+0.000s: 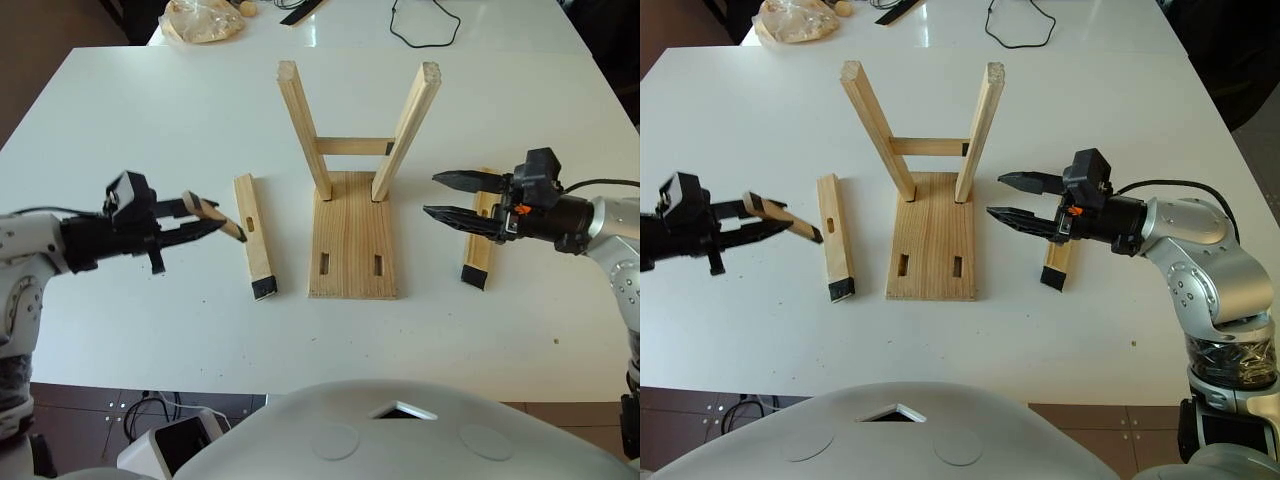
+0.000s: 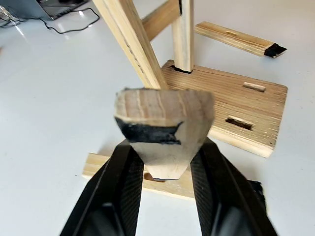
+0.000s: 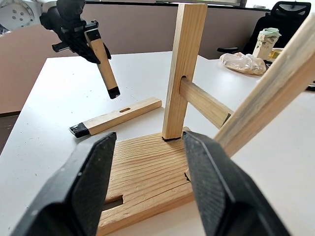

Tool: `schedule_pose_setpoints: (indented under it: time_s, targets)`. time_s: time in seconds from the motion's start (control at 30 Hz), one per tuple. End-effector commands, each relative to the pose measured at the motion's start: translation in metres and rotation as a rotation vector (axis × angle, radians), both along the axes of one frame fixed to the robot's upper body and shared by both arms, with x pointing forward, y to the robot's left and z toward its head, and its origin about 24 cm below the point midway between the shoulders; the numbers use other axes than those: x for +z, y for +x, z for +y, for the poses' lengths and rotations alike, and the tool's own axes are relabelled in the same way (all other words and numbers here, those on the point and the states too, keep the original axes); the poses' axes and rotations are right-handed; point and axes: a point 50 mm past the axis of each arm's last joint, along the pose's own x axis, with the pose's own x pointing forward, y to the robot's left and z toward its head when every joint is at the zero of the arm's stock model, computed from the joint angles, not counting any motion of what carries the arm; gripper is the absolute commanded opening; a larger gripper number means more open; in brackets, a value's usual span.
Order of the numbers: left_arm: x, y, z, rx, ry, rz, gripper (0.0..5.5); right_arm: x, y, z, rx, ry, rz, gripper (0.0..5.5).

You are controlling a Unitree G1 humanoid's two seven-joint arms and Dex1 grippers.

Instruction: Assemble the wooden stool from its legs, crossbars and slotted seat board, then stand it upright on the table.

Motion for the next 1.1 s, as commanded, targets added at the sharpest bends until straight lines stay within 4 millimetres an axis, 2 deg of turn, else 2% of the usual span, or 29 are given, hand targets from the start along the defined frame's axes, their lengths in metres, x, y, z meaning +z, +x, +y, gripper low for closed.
schedule_pose_setpoints:
  time_s: [0.03, 0.23, 0.43, 0.73, 0.87, 0.97, 1.1]
  targets:
    - [-0.014, 0.022, -0.009, 0.039, -0.028, -0.044, 1.31, 0.000, 0.000, 0.001, 0.013, -0.002, -0.005, 2.48]
    - [-0.037, 0.020, -0.001, 0.008, 0.064, -0.019, 1.31, -0.001, 0.005, 0.002, 0.012, -0.006, -0.018, 2.48]
    - [-0.040, 0.016, -0.001, -0.049, 0.085, 0.001, 1.31, -0.001, 0.006, 0.002, 0.014, -0.005, -0.021, 2.48]
    - [-0.063, -0.011, 0.003, -0.169, 0.208, 0.221, 1.31, -0.003, 0.007, 0.002, 0.013, -0.014, -0.024, 2.48]
    - [-0.073, -0.005, 0.002, -0.132, 0.205, 0.250, 1.31, -0.005, 0.008, 0.003, 0.014, -0.022, -0.024, 2.48]
    - [-0.083, -0.006, -0.005, -0.143, 0.203, 0.286, 1.31, -0.007, 0.010, 0.004, 0.021, -0.034, -0.024, 2.48]
    - [-0.086, -0.003, -0.011, -0.134, 0.172, 0.299, 1.31, -0.008, 0.012, 0.005, 0.028, -0.045, -0.029, 2.48]
